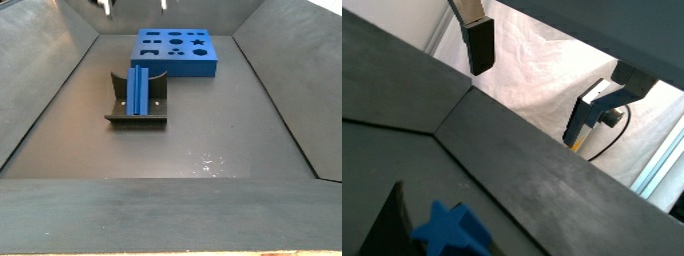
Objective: Pick up the star object. Move up. Place the star object on the fixture. Regrasp the star object. Move to above the board. Insert the star object.
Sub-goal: Regrasp the star object.
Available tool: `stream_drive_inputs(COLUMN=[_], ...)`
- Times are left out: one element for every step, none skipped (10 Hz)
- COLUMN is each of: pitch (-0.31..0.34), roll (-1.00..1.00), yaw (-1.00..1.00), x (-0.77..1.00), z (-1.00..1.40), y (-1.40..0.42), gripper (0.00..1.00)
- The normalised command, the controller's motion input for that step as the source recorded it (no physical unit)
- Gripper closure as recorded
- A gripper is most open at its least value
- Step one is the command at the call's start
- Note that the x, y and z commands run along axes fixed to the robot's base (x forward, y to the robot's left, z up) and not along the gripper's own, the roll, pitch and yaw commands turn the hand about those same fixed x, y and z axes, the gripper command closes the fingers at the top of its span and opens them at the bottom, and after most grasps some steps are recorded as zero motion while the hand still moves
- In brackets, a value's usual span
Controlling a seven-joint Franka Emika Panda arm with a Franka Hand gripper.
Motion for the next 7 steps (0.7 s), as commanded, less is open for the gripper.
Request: stream_drive_inputs(pitch=[-0.075,-0.12,-0.129,-0.125,-0.111,-0.096,-0.082], roll=[0.07,0.07,0.07,0.07,0.06,0.06,0.06], yaw=[0.15,0.1,0.08,0.03,0.0,-0.03,-0.04], x=[0.06,0.07,0.08,0.08,0.09,0.1,0.1], z=[-1.0,-1.0,-1.0,-1.0,-1.0,-1.0,-1.0], y=[0.06,0.05,0.05,0.05,0.04,0.04,0.04], gripper=[0.0,0.0,0.0,0.0,0.0,0.0,0.0])
